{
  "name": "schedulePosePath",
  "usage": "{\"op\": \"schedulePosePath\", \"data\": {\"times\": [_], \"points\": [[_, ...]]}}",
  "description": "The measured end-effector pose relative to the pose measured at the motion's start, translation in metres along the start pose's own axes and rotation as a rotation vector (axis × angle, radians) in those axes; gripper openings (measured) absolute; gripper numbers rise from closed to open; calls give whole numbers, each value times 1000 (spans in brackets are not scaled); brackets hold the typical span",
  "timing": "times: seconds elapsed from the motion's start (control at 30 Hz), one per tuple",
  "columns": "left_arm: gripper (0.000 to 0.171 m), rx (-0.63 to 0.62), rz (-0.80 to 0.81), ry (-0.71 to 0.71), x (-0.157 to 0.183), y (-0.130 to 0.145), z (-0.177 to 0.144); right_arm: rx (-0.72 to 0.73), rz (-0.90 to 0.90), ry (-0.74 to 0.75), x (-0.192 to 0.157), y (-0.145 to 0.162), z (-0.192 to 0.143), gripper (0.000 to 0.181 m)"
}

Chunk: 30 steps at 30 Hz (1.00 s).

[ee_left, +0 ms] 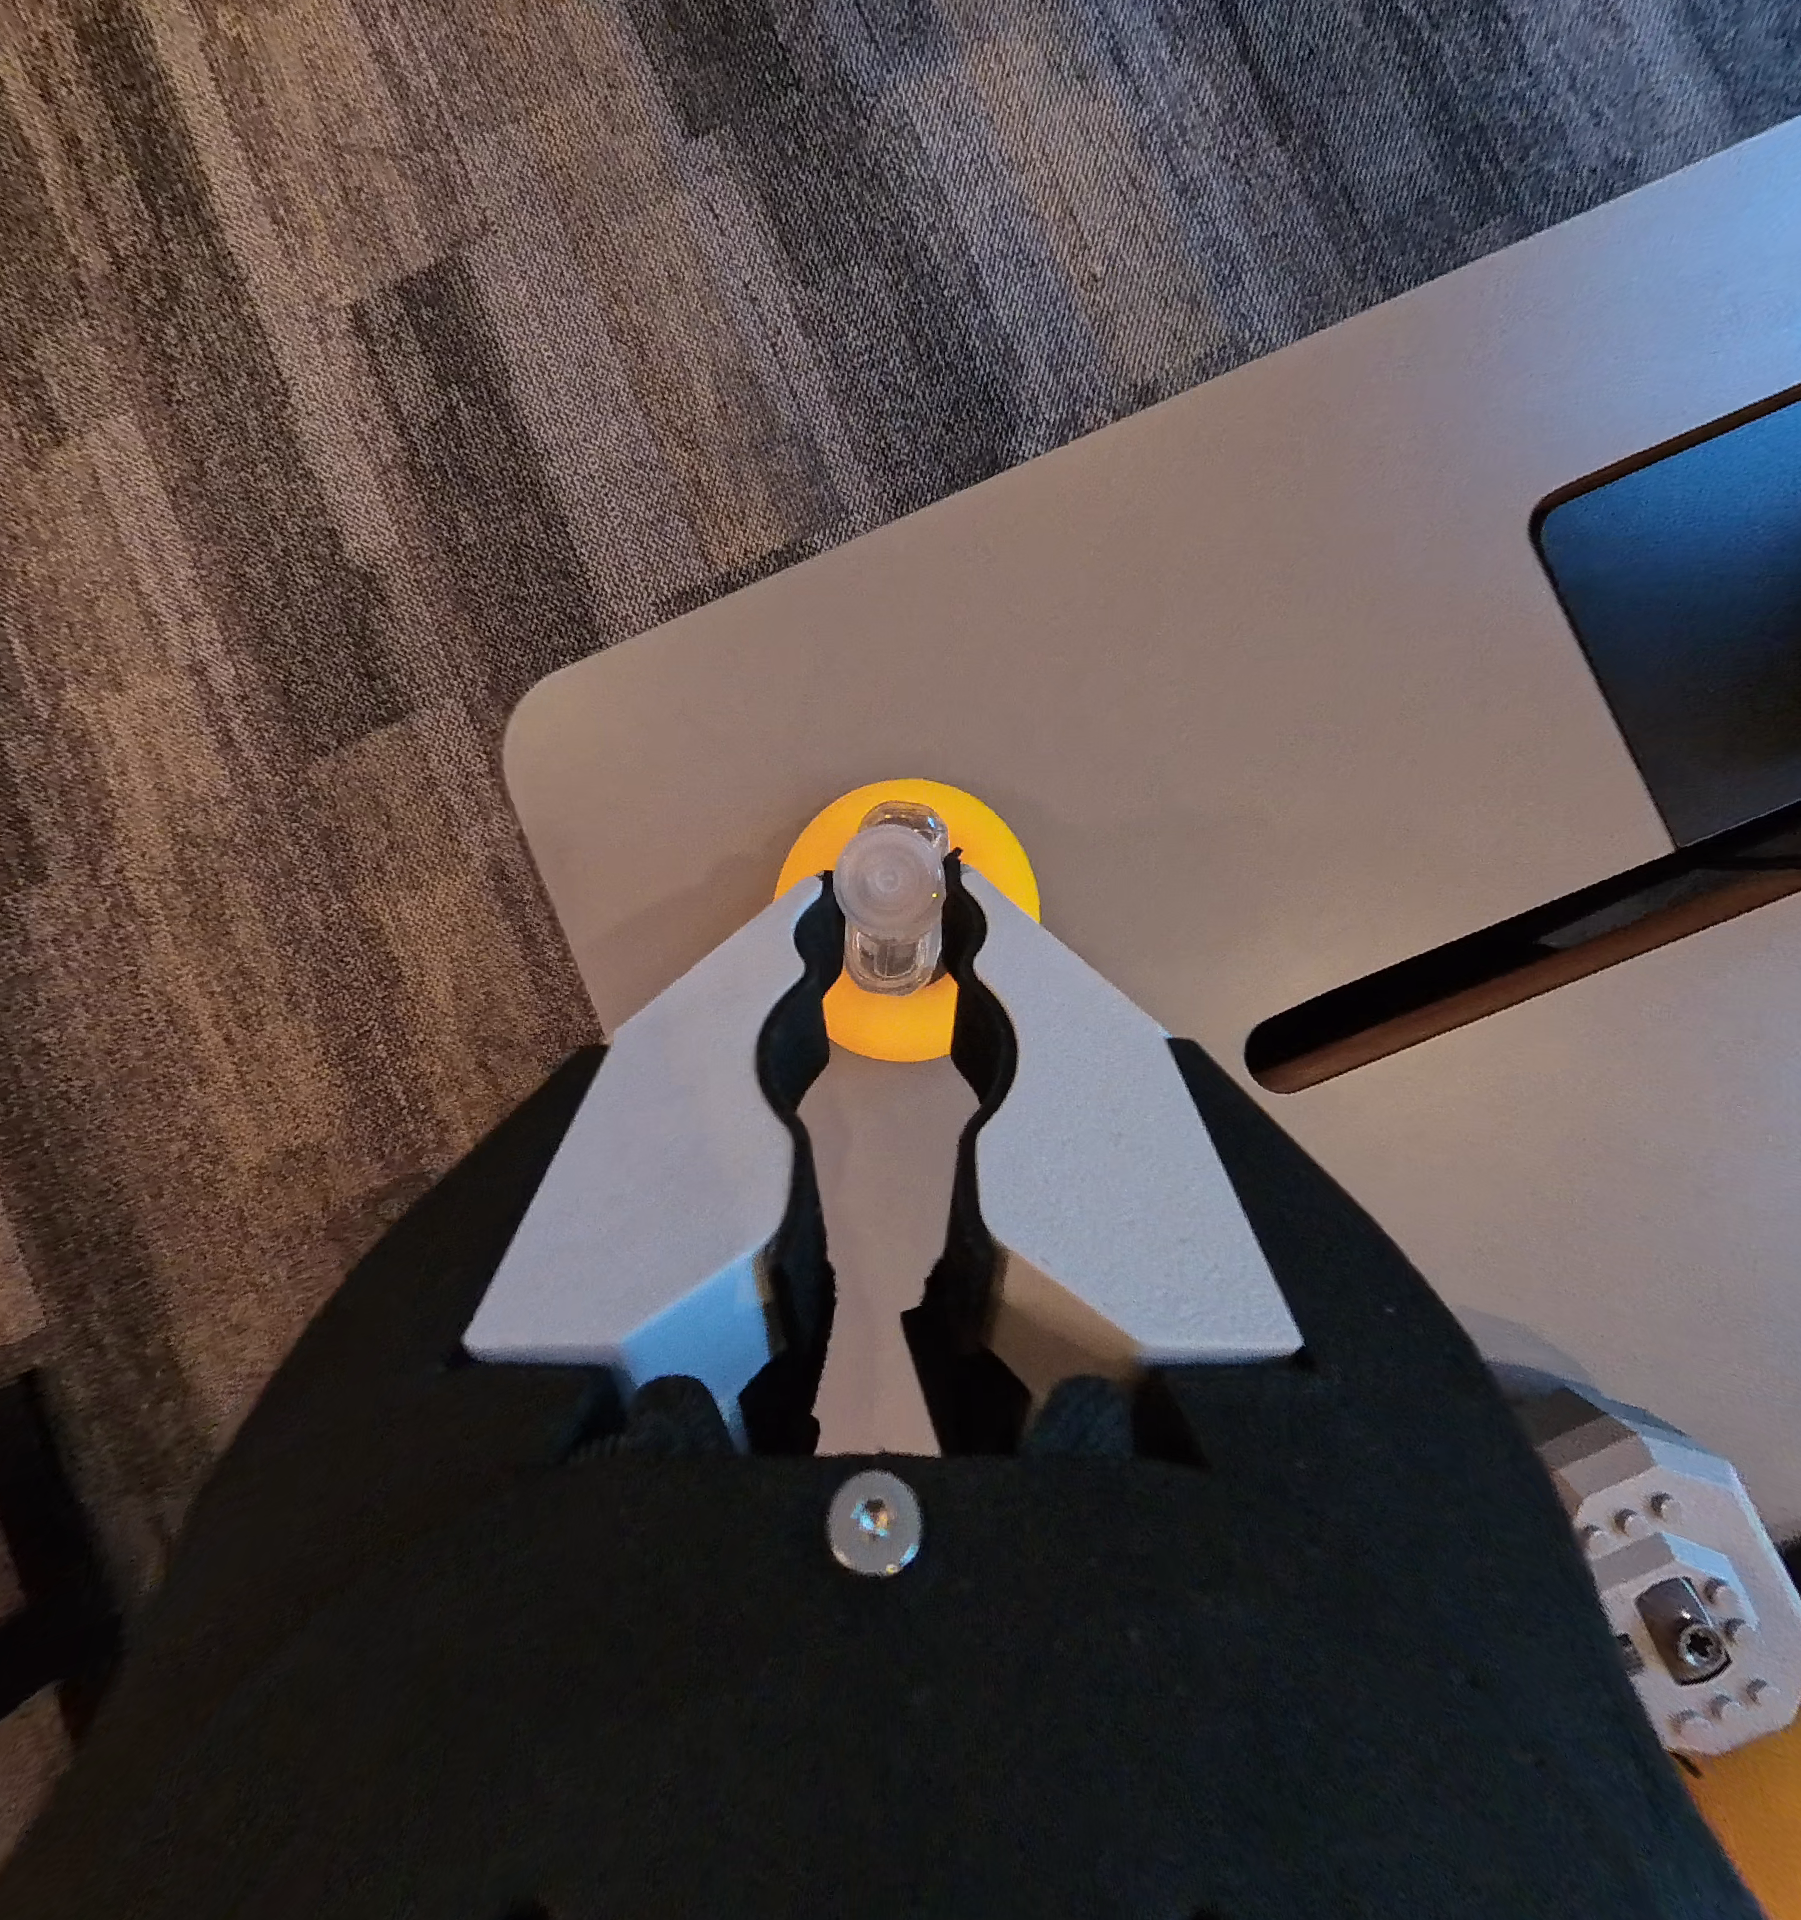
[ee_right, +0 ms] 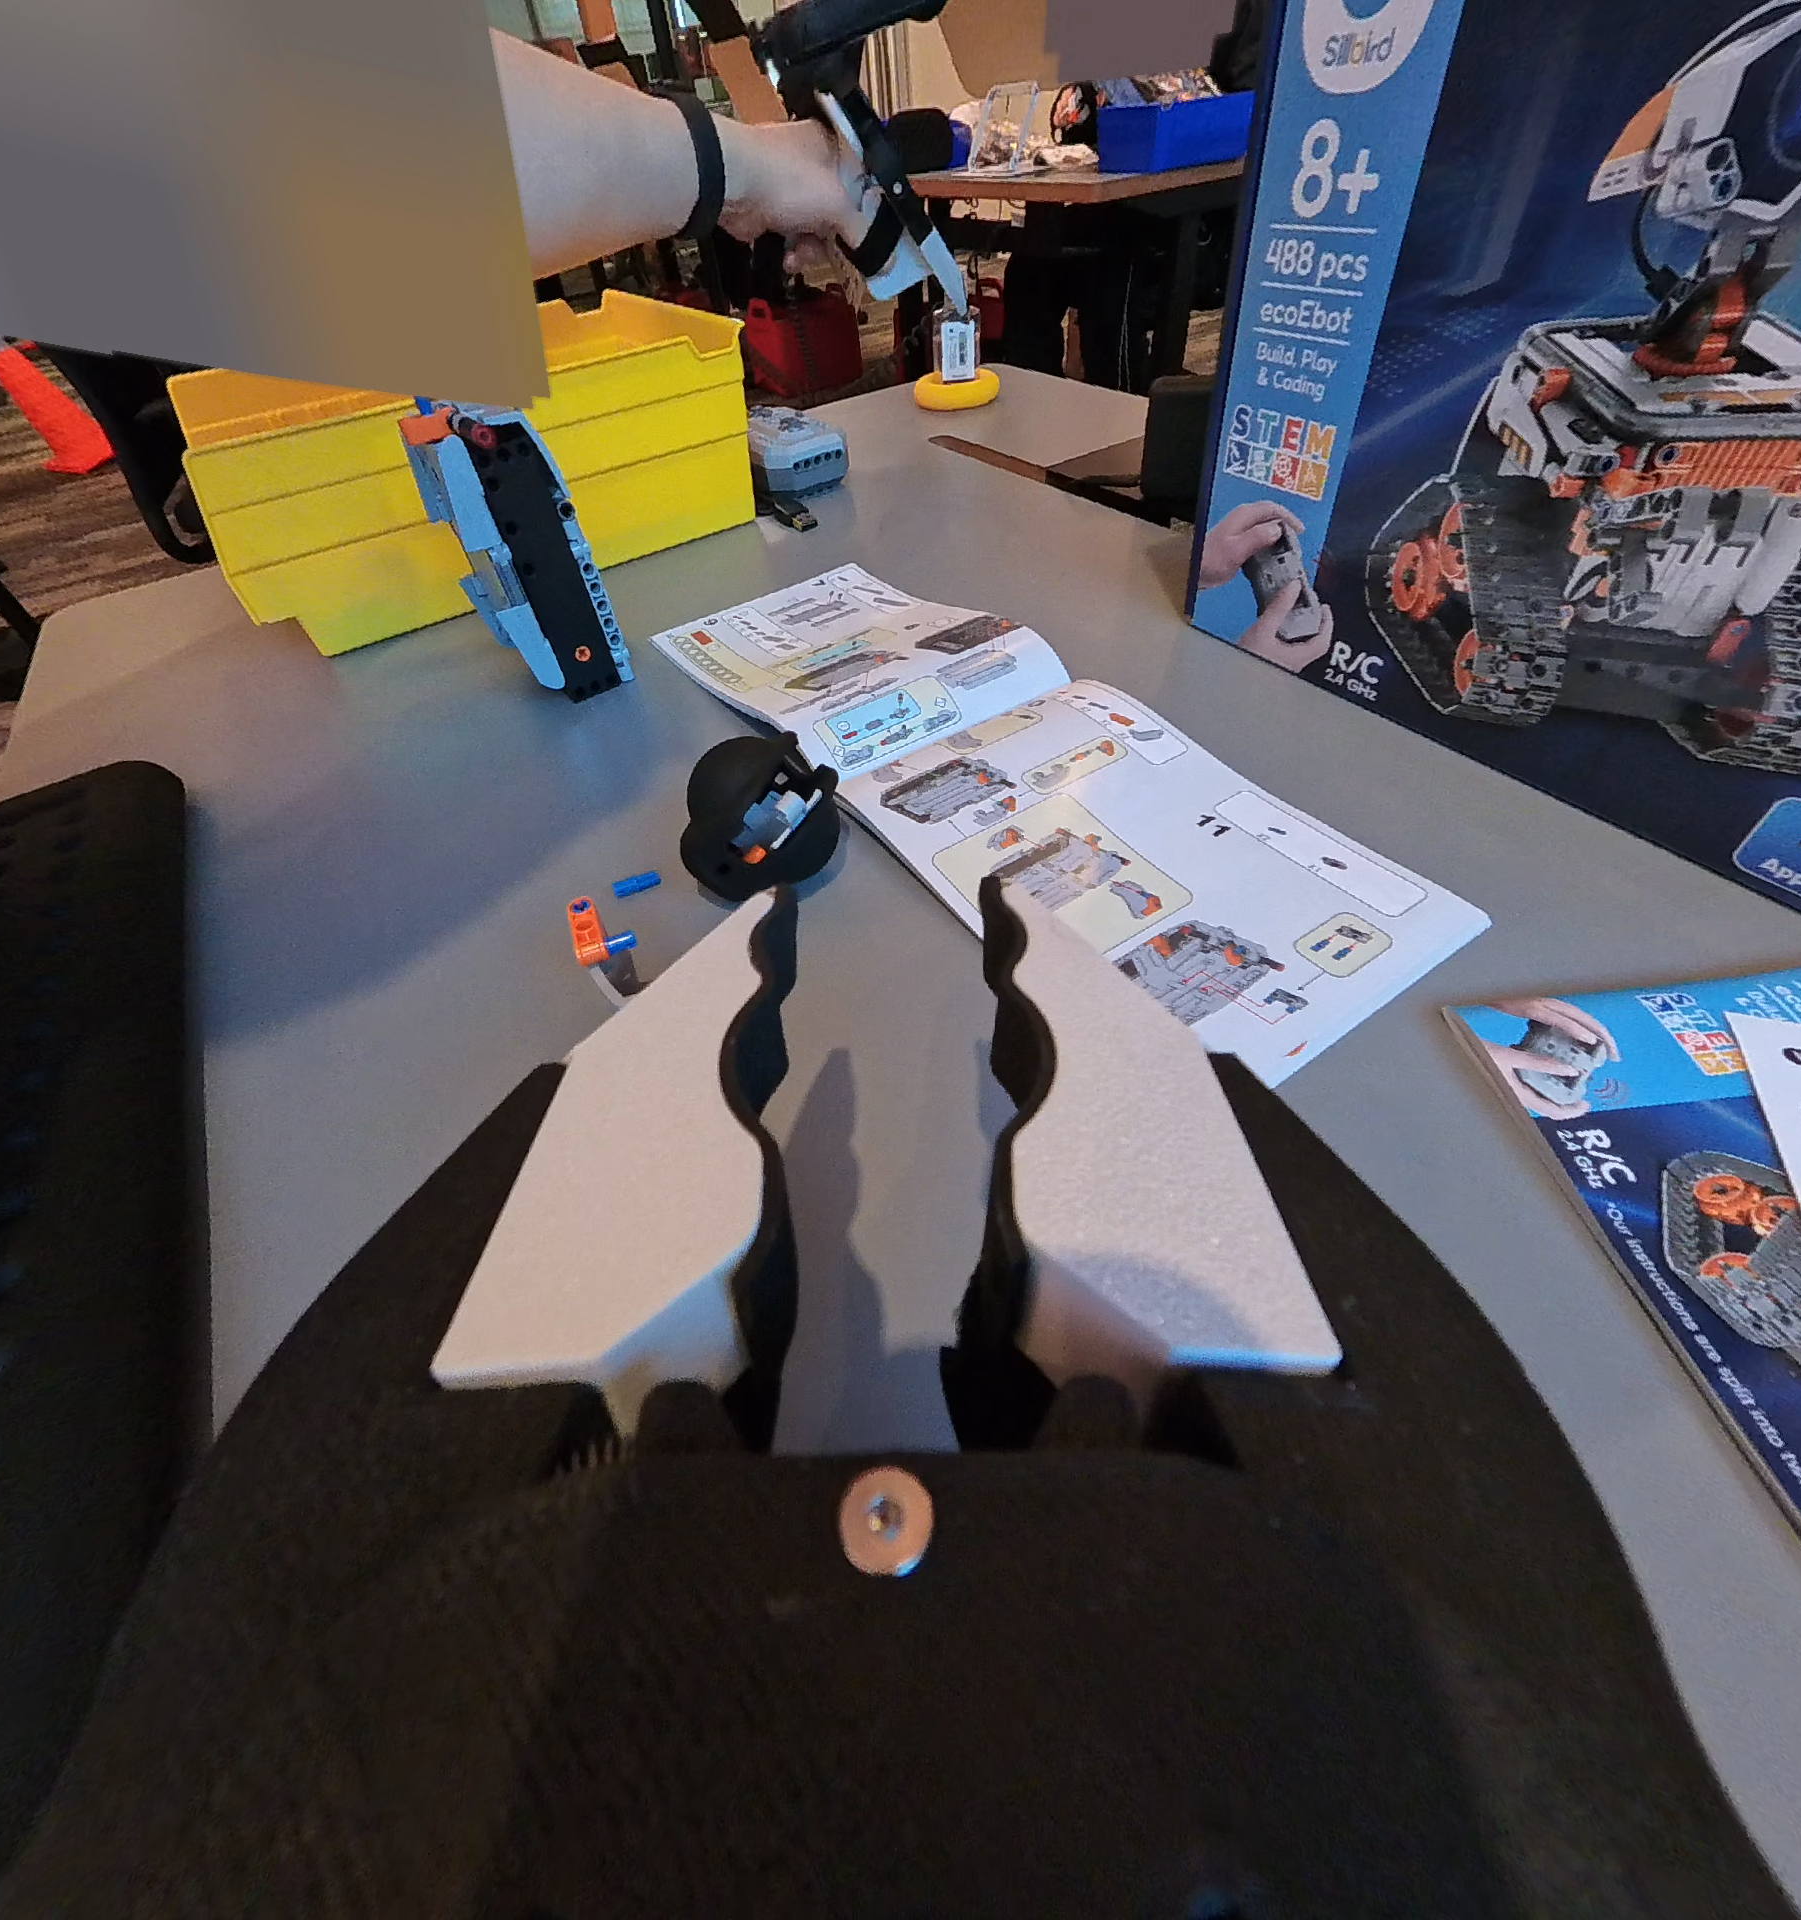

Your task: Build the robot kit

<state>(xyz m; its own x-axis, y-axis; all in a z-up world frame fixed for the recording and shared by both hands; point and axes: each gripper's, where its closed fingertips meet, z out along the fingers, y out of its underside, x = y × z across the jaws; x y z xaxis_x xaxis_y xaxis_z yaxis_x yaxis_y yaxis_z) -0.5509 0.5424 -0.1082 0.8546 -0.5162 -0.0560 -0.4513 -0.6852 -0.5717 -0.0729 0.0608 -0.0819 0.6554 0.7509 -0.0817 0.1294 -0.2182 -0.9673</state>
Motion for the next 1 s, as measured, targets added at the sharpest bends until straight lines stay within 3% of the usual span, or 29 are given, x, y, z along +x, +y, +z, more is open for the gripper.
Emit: {"op": "schedulePosePath", "data": {"times": [0.37,0.4,0.47,0.5,0.53,0.57,0.77,1.0], "points": [[19,34,-81,28,1,-2,2,-3,9,4,3,2,1,35],[28,-5,-86,54,6,7,6,0,11,4,3,1,1,35],[63,-115,-76,50,8,29,17,11,24,2,5,0,1,35],[66,-158,-60,20,5,39,19,16,34,-2,6,-1,1,35],[58,-169,-41,12,6,45,18,21,43,-7,6,-1,1,35],[45,-129,-38,9,7,45,15,25,50,-11,5,-2,1,35],[50,220,-161,94,13,12,-37,35,2,-42,-6,-9,2,35],[46,350,-115,138,46,4,-120,78,-21,-81,-18,-22,0,35]]}}
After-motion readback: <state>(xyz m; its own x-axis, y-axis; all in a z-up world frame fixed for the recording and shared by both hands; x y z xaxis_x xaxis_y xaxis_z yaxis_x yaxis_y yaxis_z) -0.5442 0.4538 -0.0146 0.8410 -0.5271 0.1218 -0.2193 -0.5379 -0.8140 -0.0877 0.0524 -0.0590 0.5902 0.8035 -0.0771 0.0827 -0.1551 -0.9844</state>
